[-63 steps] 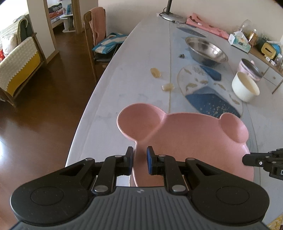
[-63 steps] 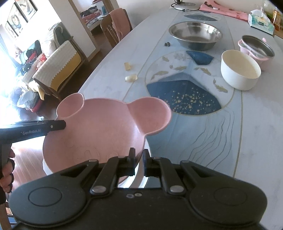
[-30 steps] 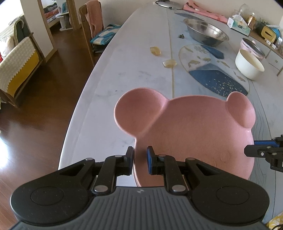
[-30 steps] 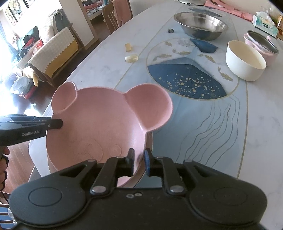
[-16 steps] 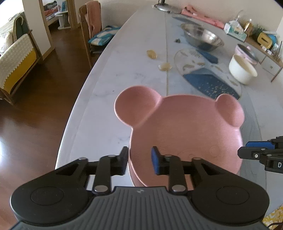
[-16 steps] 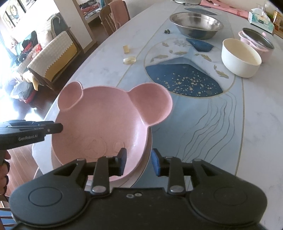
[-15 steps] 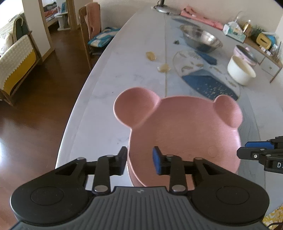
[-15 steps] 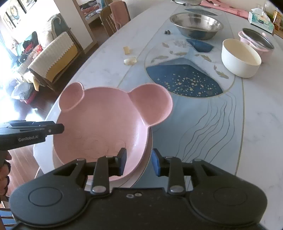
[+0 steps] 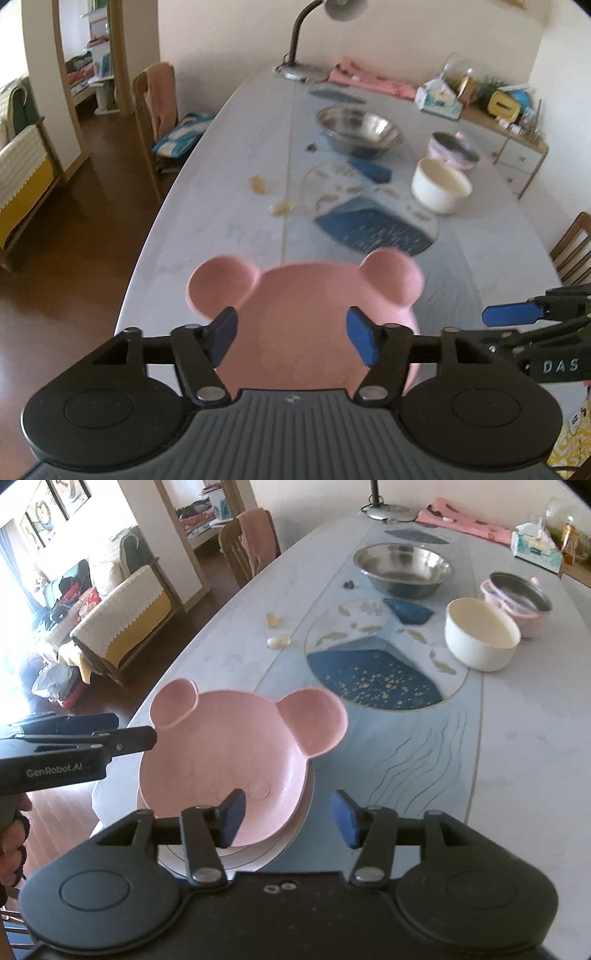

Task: Organize plates and bowls
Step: 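Lower the pink plate onto the white plates and open both grippers, then move both grippers to the large steel bowl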

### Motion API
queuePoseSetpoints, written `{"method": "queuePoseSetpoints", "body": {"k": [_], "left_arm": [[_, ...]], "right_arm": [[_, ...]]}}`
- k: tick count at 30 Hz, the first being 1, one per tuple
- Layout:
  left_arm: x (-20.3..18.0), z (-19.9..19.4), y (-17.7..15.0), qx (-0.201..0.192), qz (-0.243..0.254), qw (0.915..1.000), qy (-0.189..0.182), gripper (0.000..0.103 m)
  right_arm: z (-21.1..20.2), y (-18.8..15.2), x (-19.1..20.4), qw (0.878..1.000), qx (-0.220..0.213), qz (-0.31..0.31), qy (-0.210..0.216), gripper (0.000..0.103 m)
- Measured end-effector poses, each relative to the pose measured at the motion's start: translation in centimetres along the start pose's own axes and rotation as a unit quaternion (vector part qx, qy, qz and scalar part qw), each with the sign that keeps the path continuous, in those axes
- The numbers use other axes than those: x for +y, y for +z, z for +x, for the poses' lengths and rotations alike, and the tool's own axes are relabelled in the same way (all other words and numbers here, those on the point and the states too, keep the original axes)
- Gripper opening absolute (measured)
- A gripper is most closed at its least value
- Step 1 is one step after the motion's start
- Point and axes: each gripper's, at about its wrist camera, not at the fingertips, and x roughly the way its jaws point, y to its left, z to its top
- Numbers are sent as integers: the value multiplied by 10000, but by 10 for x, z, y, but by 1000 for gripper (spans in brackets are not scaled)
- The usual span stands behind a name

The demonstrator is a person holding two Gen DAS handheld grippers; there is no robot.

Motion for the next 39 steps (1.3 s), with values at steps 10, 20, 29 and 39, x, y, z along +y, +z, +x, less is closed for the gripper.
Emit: {"method": "queuePoseSetpoints", "body": {"k": [10,20,29,39], "left_arm": [[-40,-6,34,-333,236,9988,-272,77],[-74,6,82,-687,407,9966,-204,83],[-101,38,143,-910,578,9942,22,83],[-118,95,215,-919,441,9937,465,84]], "right_arm": [[-30,23,-15,9993,-344,-117,-110,74],[-50,68,-46,9929,-878,-475,-645,99],[-47,129,-88,9833,-1230,-828,-1053,103],[-20,196,-137,9671,-1566,-1110,-1670,103]]}}
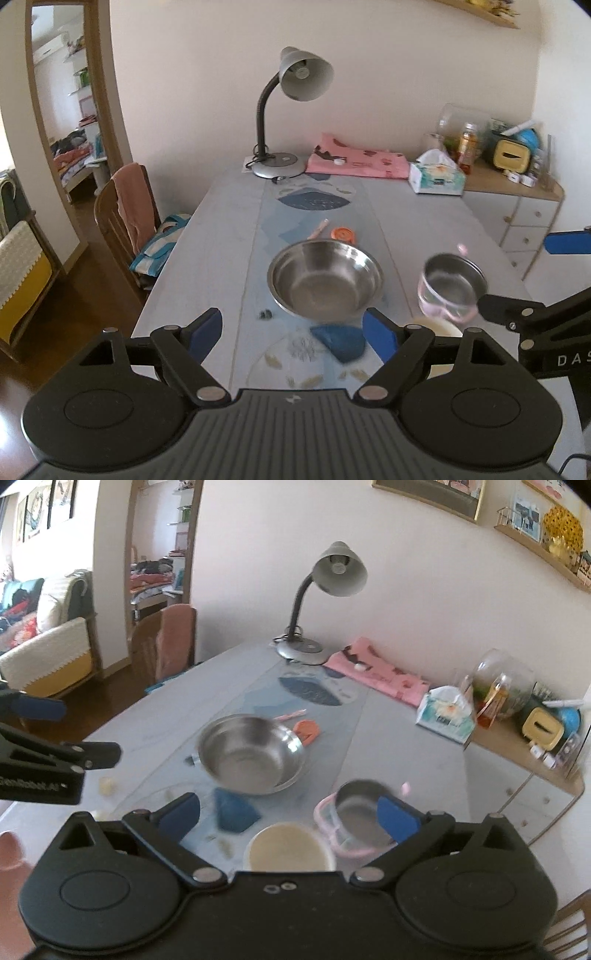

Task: Organize plates and bowls
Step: 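Move both grippers to the large steel bowl, then close both grippers on the steel bowl rim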

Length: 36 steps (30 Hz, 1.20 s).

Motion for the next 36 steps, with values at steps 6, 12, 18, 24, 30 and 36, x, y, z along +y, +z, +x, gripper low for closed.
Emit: {"method": "queuePoseSetpoints", "body": {"k": [6,12,18,24,30,36], "left_arm": [[-2,49,25,175,-136,9996,173,84],[1,99,34,475,-262,9980,325,84],[6,149,36,834,-492,9948,320,84],[14,192,34,1100,-701,9904,446,84],[20,227,28,1387,-860,9854,487,83],[22,250,23,1596,-928,9816,492,69]], "right_arm": [[51,17,-18,9994,16,-231,-269,103],[108,34,-41,9995,272,17,-130,103],[158,43,-53,9973,603,347,230,99],[207,44,-50,9914,1042,467,641,86],[247,38,-50,9832,1436,742,849,73],[270,35,-47,9768,1637,916,1037,59]]}}
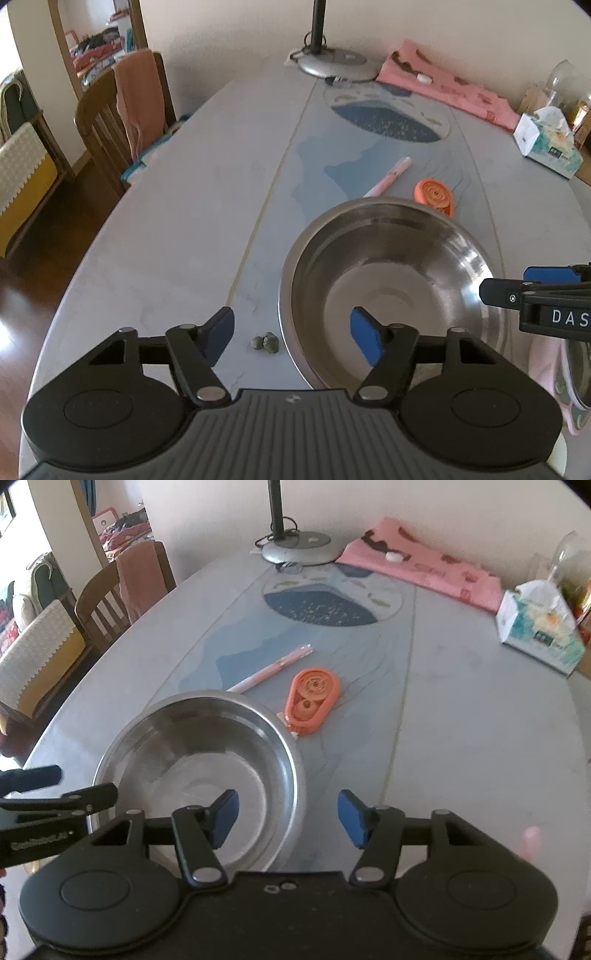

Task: Organize plates and bowls
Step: 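Close both grippers on the steel bowl rim, then carry the steel bowl with both grippers toward the pink plate stack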

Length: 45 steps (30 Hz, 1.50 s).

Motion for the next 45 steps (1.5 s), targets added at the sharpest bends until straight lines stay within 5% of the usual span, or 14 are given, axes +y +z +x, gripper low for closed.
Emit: {"method": "queuePoseSetpoints", "body": {"k": [3,9,17,20,32,45], "left_arm": [[3,10,3,64,-99,9999,53,65],[6,23,2,260,-264,9993,-67,41],[-1,26,-1,295,-174,9994,-25,19],[-3,25,-2,293,-127,9995,20,17],[-1,-1,-5,143,-99,9998,17,17],[2,-83,-15,-67,54,9999,-124,17]], "right_arm": [[10,1,0,9999,99,77,3,57],[23,-1,-7,9986,282,366,258,44],[24,-4,-13,9986,290,390,221,19],[24,-4,-14,9988,272,386,129,13],[0,-8,-5,9994,78,349,9,13],[-80,-22,13,9987,-172,473,-82,13]]}}
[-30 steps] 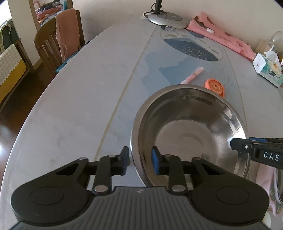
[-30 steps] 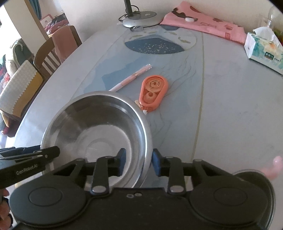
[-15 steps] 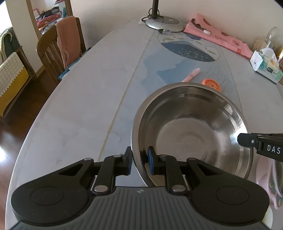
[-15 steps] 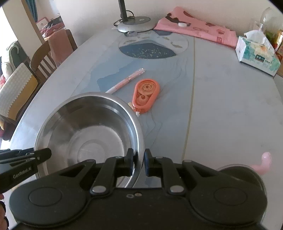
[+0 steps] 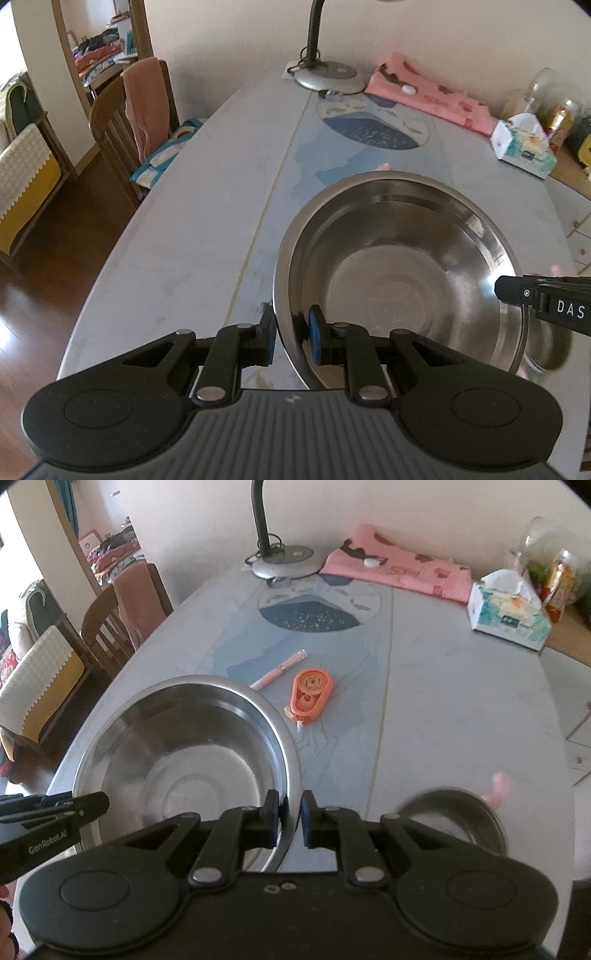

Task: Organize plates and bowls
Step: 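Carry the steel bowl with both grippers toward the pink plate stack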

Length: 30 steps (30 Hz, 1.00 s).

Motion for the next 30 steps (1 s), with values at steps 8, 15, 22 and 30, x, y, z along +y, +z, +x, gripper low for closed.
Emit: {"method": "queuePoseSetpoints", "body": {"k": [8,15,22,30], "left_arm": [[1,-59,-26,-97,216,9996,-136,17],[5,-104,-62,-96,396,9986,-330,17],[9,-133,-101,-47,520,9974,-505,17],[10,-151,-157,106,730,9948,-706,17]], "right_arm": [[-61,-30,15,9998,-68,117,-122,13],[-111,-69,27,9993,-155,191,-275,13],[-146,-116,37,9988,-223,247,-368,13],[-170,-176,38,9975,-164,516,-461,12]]}}
